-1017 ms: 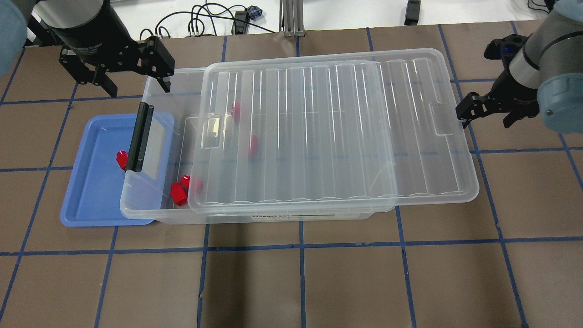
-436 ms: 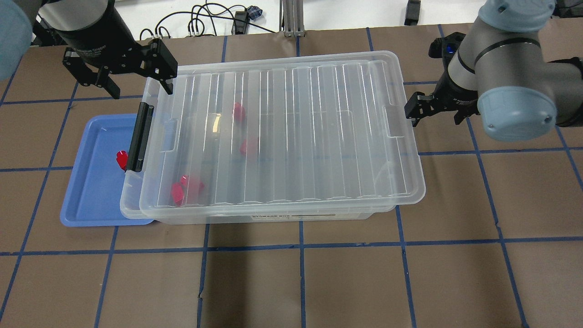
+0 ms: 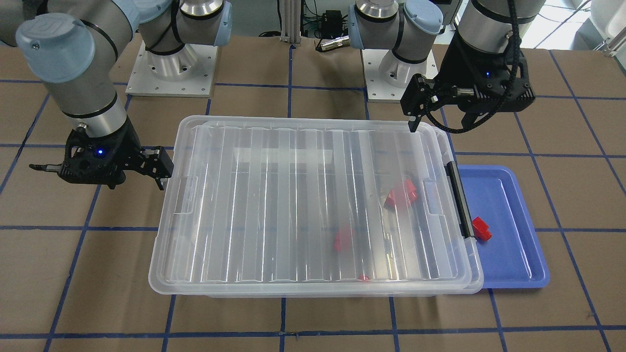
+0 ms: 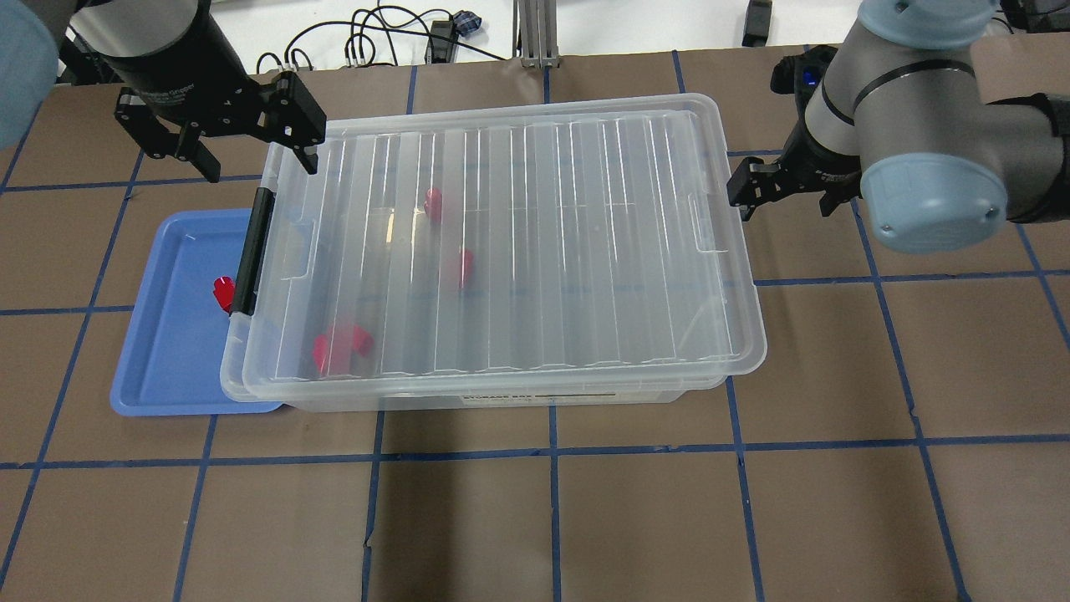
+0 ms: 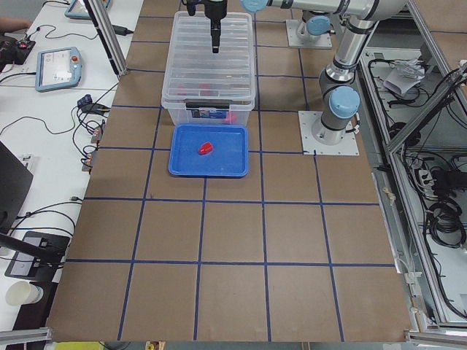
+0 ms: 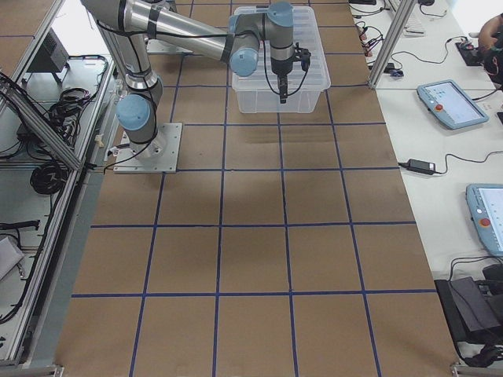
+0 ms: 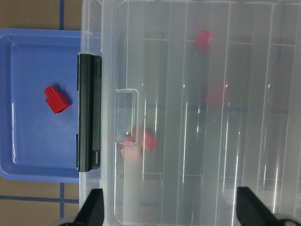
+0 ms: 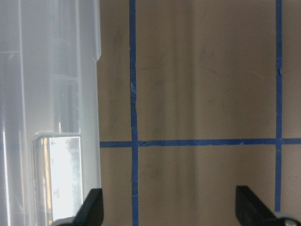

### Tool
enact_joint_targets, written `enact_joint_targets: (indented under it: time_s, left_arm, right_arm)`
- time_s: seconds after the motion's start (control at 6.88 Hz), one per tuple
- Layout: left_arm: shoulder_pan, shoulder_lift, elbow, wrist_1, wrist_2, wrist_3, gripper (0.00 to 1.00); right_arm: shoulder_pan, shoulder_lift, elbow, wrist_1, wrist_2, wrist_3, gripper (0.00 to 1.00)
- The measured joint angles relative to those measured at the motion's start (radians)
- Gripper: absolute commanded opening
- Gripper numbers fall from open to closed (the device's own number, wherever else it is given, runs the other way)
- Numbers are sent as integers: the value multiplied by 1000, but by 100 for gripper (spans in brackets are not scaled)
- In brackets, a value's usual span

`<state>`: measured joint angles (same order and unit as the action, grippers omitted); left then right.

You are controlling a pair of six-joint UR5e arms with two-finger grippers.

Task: Place red block in blue tray from box

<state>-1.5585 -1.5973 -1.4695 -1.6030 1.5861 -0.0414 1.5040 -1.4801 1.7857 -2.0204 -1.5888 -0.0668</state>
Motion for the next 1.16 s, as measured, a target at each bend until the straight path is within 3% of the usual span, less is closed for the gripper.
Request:
enact_joint_targets:
  time_s: [0.58, 1.16]
  left_arm:
    - [0, 1, 0, 1, 0, 0, 100]
    - [0, 2, 0, 0, -1, 0, 100]
  right_arm:
    - [77, -19, -262, 286, 0, 15, 100]
    - [102, -25, -279, 338, 5, 49, 100]
